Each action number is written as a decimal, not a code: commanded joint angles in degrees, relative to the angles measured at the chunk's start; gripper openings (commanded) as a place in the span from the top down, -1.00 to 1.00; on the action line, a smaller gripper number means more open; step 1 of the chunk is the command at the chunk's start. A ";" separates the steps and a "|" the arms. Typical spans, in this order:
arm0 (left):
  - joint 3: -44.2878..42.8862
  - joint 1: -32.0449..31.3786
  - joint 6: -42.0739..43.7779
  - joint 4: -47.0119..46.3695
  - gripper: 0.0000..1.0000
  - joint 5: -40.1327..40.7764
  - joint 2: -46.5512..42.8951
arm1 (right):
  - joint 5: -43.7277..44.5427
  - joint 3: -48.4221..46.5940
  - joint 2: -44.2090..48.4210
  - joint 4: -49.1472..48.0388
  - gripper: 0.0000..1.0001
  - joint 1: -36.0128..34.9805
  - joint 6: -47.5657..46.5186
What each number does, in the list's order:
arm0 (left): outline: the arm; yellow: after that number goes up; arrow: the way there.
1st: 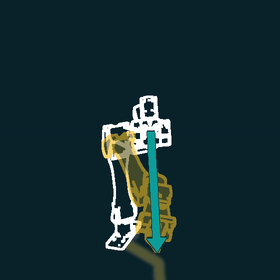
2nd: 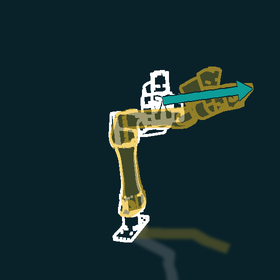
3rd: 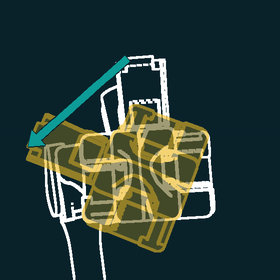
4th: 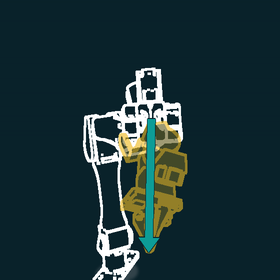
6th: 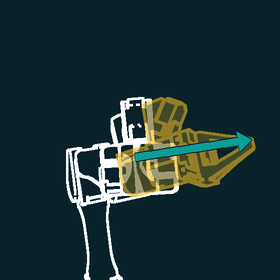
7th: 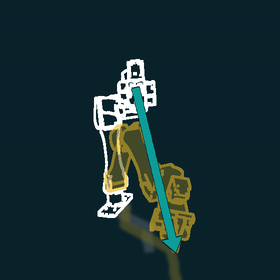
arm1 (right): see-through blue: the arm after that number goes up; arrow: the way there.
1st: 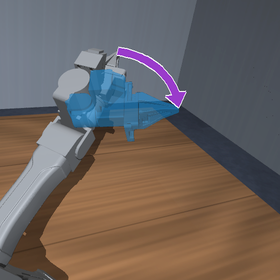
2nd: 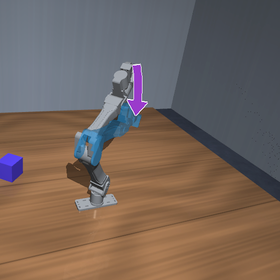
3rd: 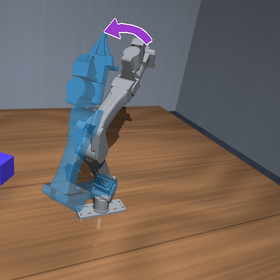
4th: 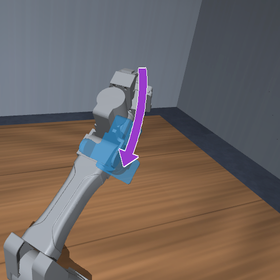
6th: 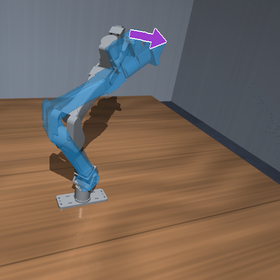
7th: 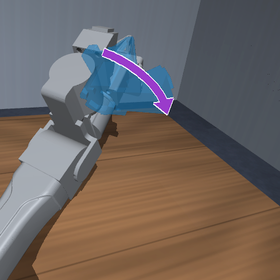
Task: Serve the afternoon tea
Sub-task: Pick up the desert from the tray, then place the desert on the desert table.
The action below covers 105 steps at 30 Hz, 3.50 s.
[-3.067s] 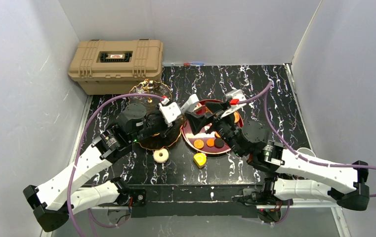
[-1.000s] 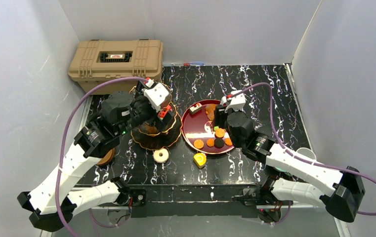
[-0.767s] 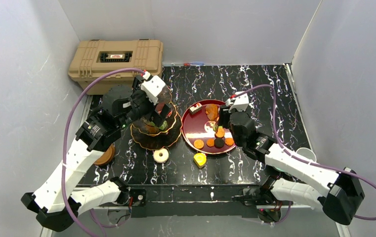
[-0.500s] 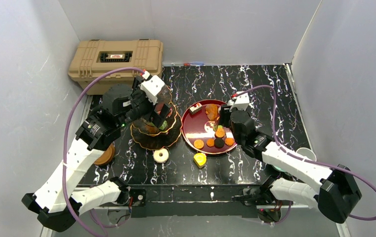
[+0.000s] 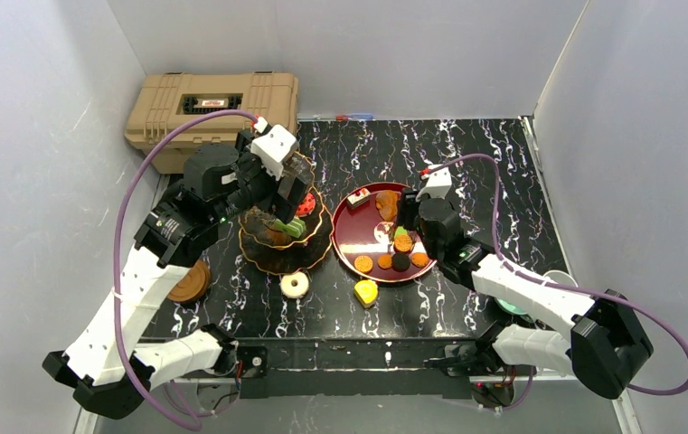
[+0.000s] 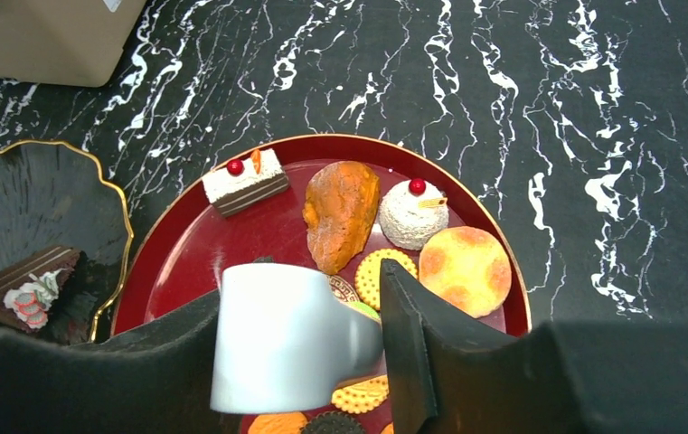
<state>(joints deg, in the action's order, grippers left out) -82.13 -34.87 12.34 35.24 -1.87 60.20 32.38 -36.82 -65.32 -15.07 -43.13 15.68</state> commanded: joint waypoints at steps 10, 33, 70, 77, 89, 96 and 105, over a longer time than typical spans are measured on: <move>-3.69 1.01 -0.65 2.86 -0.96 2.97 0.13 | -0.78 -1.03 4.05 1.73 0.52 0.24 -3.28; -16.10 36.44 -6.21 12.81 -0.96 -11.69 8.61 | -16.73 -54.04 -13.10 16.65 0.67 -7.66 -6.57; -11.84 41.87 -8.84 12.04 -0.96 -18.08 6.29 | -15.68 -67.63 -27.03 10.29 0.10 -15.05 -9.27; -11.98 41.87 -8.83 11.76 -0.96 -17.98 6.15 | -16.55 -66.68 -26.47 9.36 -0.03 -15.05 -9.43; -12.21 41.89 -8.98 11.55 -0.96 -17.75 6.06 | -14.49 -66.94 -23.83 7.96 0.38 -15.05 -11.48; -12.97 41.84 -8.82 11.57 -0.96 -17.42 6.24 | -11.10 -63.48 -18.61 10.28 0.49 -14.96 -14.57; -13.35 41.88 -8.63 12.39 -0.96 -18.57 6.17 | -1.41 -45.59 -4.10 14.42 0.48 -14.79 -17.84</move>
<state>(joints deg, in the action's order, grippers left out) -94.13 6.66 3.81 46.78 -18.76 67.61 24.58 -88.58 -75.44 -0.38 -57.89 0.01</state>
